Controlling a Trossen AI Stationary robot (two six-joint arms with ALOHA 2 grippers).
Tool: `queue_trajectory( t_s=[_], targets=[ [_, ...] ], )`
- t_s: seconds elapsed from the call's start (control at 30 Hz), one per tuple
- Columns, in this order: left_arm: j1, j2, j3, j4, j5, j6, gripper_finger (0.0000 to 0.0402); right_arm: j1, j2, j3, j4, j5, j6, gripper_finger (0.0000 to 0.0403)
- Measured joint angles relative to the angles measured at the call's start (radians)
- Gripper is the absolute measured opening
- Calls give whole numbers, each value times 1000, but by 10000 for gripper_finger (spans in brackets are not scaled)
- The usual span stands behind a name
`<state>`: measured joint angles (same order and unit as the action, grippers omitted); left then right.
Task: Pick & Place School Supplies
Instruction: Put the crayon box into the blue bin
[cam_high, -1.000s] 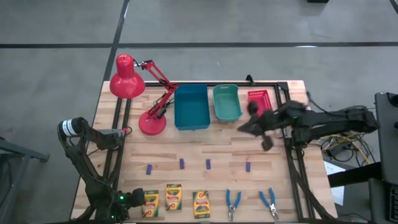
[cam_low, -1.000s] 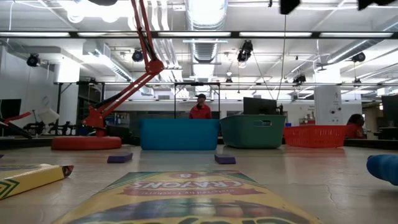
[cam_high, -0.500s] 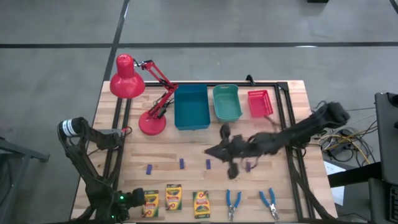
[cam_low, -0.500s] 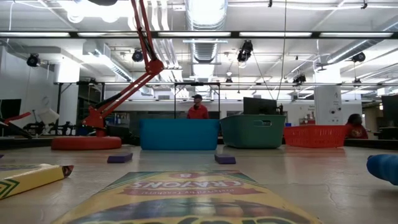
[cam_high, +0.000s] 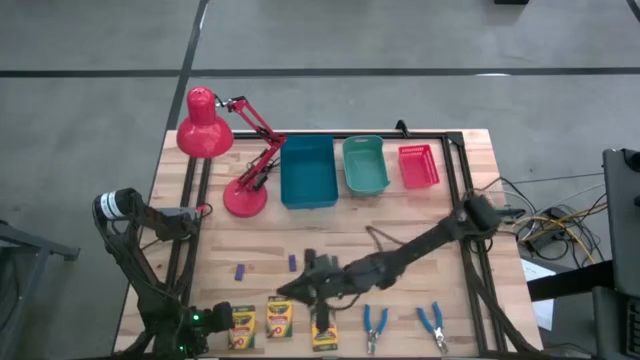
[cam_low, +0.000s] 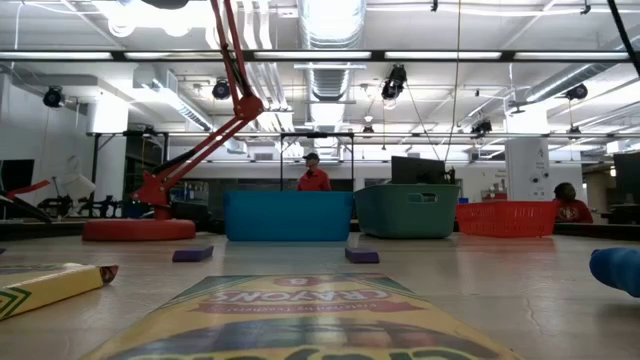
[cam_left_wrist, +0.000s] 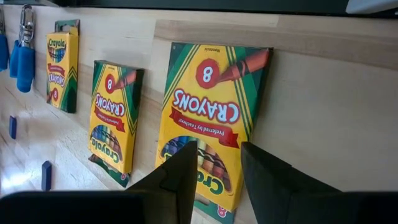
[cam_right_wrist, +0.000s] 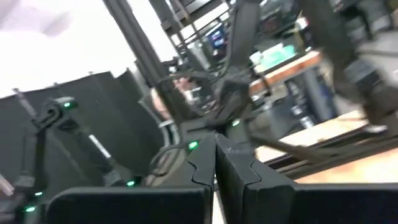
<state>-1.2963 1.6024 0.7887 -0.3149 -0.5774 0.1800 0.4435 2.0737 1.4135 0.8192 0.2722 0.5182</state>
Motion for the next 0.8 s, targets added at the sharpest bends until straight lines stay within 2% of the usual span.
queue_trajectory(
  t_s=[0.13,0.27,0.53,0.7,0.8],
  targets=[
    [0,0,0,0,0,0,129,0,99,100,-3,-3,21,8],
    [0,0,0,0,0,0,129,-1,169,194,0,-2,129,8],
    [0,0,0,0,0,0,129,0,313,375,-7,-8,138,8],
    [0,0,0,0,0,0,129,-3,333,403,-36,-11,138,8],
    [0,0,0,0,0,0,129,-3,335,407,-76,-11,226,8]
  ],
)
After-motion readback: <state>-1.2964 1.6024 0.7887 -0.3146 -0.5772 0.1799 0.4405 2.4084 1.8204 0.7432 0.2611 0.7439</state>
